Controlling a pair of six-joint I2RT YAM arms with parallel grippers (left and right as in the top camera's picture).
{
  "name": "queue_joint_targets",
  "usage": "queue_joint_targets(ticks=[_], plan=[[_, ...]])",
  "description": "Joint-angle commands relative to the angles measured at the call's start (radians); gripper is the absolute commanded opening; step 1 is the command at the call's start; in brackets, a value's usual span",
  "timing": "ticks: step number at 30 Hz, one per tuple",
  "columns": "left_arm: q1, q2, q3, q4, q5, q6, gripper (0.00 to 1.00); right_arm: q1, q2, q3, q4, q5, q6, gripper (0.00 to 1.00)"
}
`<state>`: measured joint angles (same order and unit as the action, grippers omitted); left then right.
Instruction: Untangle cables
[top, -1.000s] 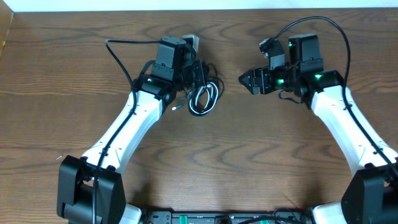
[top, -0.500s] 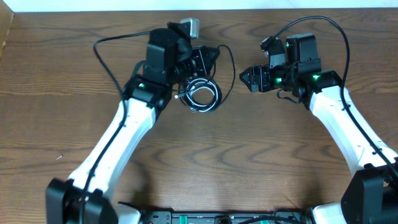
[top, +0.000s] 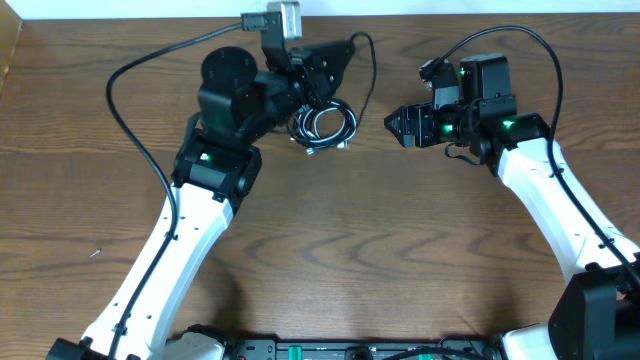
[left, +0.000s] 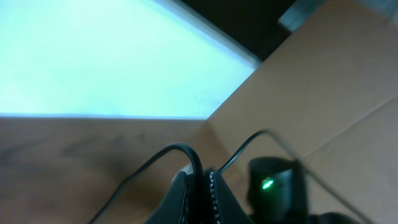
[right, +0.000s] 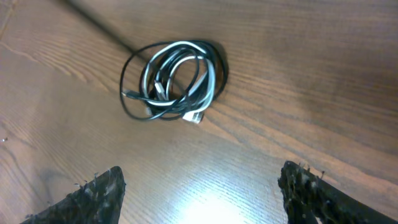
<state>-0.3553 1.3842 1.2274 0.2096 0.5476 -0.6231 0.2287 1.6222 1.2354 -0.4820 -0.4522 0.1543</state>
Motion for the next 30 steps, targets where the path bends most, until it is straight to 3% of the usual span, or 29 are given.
queue_joint_targets(ticks=[1,13,30], plan=[[0.008,-0.032,0.017,0.069,-0.010,-0.078,0.07,0.002,0.002,0.011,0.000,-0.010,0.013,0.77],[0.089,-0.111,0.058,0.192,-0.198,-0.252,0.07,0.002,0.005,0.011,0.027,-0.010,0.014,0.77],[0.092,-0.147,0.238,0.268,-0.343,-0.277,0.08,0.090,0.165,0.011,0.229,-0.134,0.089,0.78]])
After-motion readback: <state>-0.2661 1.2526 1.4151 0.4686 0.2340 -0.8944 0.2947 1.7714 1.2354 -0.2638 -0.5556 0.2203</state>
